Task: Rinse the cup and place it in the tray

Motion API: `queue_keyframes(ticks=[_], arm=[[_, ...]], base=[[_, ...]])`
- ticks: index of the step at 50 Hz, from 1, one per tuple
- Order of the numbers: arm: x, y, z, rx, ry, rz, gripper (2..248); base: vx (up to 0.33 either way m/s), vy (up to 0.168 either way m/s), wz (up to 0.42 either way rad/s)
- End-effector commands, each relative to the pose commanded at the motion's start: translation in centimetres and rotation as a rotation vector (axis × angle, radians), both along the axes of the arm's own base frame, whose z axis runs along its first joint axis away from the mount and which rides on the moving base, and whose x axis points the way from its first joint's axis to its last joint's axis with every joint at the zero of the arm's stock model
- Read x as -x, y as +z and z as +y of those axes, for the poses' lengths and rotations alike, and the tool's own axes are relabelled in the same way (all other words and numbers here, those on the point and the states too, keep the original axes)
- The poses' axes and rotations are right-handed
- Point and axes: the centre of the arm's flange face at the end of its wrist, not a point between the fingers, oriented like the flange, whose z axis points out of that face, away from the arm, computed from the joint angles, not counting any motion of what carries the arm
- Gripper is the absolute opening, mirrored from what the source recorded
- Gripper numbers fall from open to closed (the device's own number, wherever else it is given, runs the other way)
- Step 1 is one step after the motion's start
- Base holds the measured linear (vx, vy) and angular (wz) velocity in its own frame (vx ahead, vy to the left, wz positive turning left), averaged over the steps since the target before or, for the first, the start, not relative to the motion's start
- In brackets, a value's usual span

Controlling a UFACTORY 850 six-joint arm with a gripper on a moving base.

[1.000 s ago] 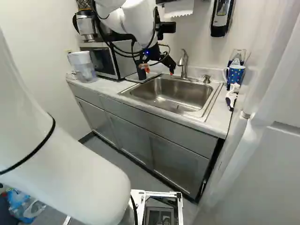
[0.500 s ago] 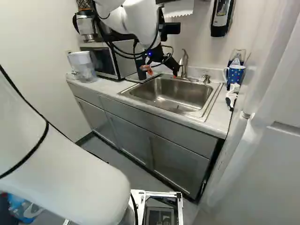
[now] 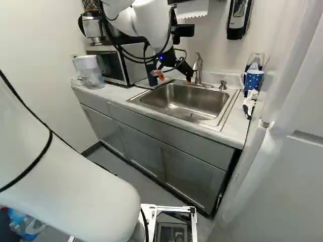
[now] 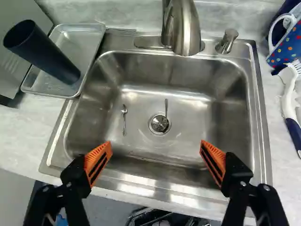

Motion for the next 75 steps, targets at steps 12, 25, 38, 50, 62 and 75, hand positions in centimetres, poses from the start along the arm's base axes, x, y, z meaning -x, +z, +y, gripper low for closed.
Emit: queue_keyframes(ticks=[12, 25, 38, 50, 62, 75], arm=[[0.00, 0.00, 0.00, 0.000, 0.000, 0.000, 247], [0.00, 0.00, 0.00, 0.000, 0.000, 0.000, 247], [0.00, 0.00, 0.00, 0.000, 0.000, 0.000, 247], [0.00, 0.00, 0.00, 0.000, 0.000, 0.000, 247], [0.00, 0.00, 0.00, 0.000, 0.000, 0.000, 247], [0.00, 0.00, 0.00, 0.000, 0.000, 0.000, 247]], base=[[0.000, 0.000, 0.000], [0.000, 0.000, 0.000], [-0.023, 0.000, 0.000], [-0.078, -0.002, -0.002], [-0.104, 0.000, -0.004], [-0.136, -0.004, -0.008]])
